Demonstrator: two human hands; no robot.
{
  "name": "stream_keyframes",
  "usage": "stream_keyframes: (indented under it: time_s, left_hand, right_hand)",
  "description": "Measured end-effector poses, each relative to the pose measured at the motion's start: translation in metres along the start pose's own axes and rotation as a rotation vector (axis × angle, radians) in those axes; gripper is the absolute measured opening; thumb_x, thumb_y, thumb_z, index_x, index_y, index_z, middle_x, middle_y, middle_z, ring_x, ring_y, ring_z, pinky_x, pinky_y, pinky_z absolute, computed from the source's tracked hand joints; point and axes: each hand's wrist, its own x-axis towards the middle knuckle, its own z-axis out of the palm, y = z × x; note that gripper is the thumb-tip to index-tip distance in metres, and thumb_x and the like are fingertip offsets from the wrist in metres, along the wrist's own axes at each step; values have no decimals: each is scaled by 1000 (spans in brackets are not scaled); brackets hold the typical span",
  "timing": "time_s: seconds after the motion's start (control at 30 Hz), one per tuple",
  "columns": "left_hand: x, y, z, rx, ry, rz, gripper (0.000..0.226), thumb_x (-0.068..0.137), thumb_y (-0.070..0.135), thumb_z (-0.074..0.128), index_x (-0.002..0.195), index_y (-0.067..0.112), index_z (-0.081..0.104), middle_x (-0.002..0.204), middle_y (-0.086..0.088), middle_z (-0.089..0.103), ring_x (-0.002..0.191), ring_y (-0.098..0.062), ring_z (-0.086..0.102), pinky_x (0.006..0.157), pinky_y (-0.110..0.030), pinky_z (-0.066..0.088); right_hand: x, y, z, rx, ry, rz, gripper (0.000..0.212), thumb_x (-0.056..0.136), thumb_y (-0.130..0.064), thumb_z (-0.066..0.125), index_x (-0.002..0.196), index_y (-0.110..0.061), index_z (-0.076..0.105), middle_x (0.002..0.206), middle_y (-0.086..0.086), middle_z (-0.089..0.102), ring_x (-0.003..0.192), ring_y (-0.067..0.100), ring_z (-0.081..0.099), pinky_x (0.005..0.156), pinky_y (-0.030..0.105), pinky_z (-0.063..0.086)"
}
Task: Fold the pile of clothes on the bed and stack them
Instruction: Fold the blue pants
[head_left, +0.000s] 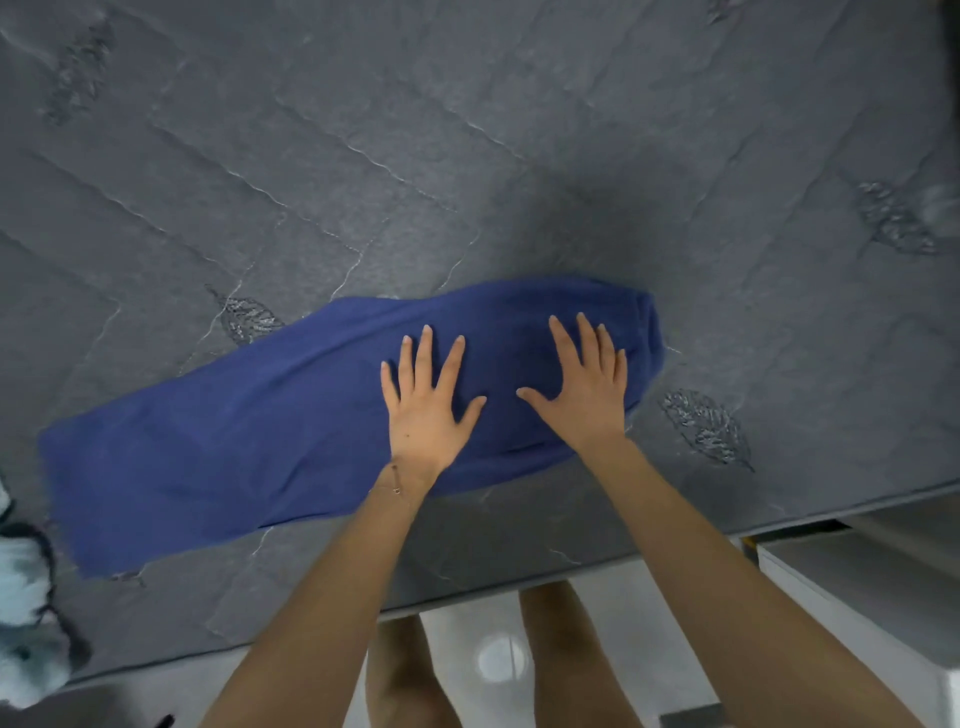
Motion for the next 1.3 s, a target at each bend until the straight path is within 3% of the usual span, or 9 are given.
stream_keyframes:
  time_s: [0.37,0.5,0.6,0.67,0.73,0.9,1.07,1.2,1.3]
  left_hand:
    - [40,77,26,42,-123,34,75,95,58,44,154,34,4,163,-6,-5,150,-29,-8,116,-58,-2]
    - [47,83,35,58,-166,7,75,94,60,42,154,36,4,163,-4,-7,149,-29,-11,115,-61,-1]
    - [50,83,42,79,-176,0,76,94,61,42,154,37,3,163,-4,-11,148,-30,-15,113,-62,-3]
    - [50,82,44,111,-176,-1,78,93,62,42,154,37,1,163,-5,-13,148,-31,-15,113,-63,-3]
    - [50,85,45,137,-184,-3,81,92,64,43,154,37,-1,162,-7,-14,148,-33,-15,113,-64,-3]
    - [60,104,42,59,-196,-14,86,87,69,44,153,39,-1,162,-6,-16,148,-34,-17,113,-64,-4]
    - [75,143,31,-188,-194,118,86,88,59,52,154,38,1,162,-1,-15,148,-24,-18,113,-60,-9]
    - [77,139,16,-316,-100,80,79,91,38,59,155,25,15,163,-5,-3,150,-22,-6,119,-49,-5]
    - [66,104,-9,-597,0,-10,66,90,21,66,148,17,35,148,-11,33,136,-22,32,114,-34,24]
  right_hand:
    - [45,66,-29,107,-34,134,105,81,-54,69,155,-33,-4,162,13,-12,149,32,-9,118,57,9]
    - [51,73,-26,329,21,230,112,78,-41,77,155,-26,-2,159,15,15,145,32,18,111,55,26]
    - [55,80,-23,620,13,303,90,82,-29,76,152,-15,22,143,12,45,131,29,44,102,38,40]
    - [54,82,-24,715,-32,274,48,84,-24,73,125,-12,51,118,7,62,110,25,58,83,28,43]
    - [51,86,-29,729,-45,182,21,86,-18,71,94,-12,52,95,4,62,90,19,59,74,31,44]
    - [46,94,-54,809,41,111,22,86,-6,66,81,1,45,76,2,51,72,10,44,61,24,37]
    - [49,92,-84,744,334,224,16,89,-11,63,87,-10,47,71,-2,53,63,10,48,50,17,36]
    - [46,43,-82,779,195,176,29,88,-24,69,100,-17,43,80,-6,58,68,3,56,52,15,41]
    - [40,-3,-69,865,154,190,35,88,-28,69,107,-17,41,87,-9,57,72,4,55,52,9,39]
